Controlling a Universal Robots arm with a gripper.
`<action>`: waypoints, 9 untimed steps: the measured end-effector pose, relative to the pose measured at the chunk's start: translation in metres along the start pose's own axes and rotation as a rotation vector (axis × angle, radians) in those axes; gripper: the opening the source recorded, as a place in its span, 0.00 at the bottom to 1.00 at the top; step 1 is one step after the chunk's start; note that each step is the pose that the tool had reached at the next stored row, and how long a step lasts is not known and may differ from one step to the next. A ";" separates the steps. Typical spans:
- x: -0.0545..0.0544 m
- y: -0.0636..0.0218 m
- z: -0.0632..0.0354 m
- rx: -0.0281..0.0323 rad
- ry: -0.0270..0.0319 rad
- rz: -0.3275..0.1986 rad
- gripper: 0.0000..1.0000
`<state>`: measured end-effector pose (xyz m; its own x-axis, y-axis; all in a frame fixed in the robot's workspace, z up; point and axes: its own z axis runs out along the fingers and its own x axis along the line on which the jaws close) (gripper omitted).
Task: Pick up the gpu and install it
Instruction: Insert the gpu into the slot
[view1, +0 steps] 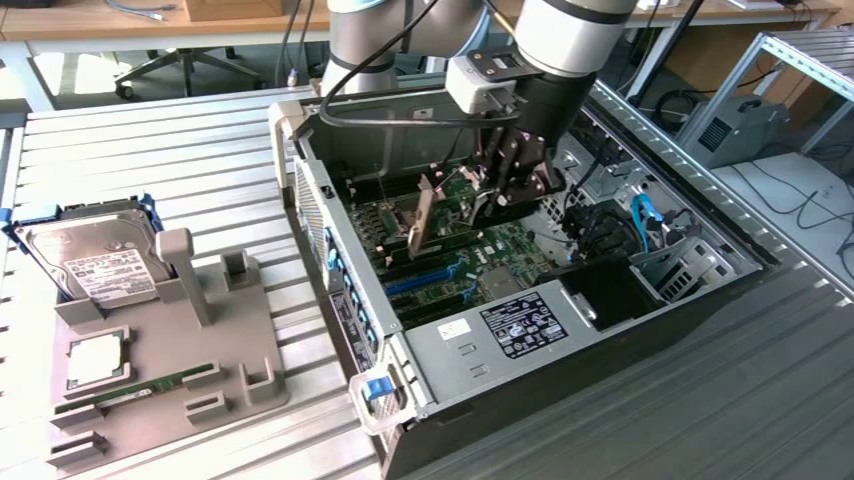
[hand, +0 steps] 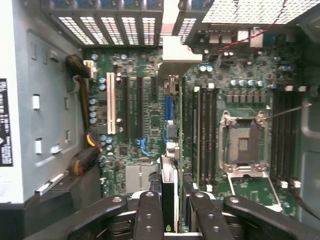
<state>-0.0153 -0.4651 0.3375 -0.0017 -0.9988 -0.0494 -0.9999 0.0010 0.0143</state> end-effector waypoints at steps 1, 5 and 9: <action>0.000 0.0000 0.0001 0.0001 -0.0098 0.000 0.27; 0.000 0.0000 0.0000 0.0000 -0.0144 0.000 0.27; 0.000 0.0000 0.0000 0.0000 -0.0144 0.000 0.27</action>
<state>-0.0153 -0.4651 0.3375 -0.0018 -0.9980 -0.0638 -0.9999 0.0009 0.0143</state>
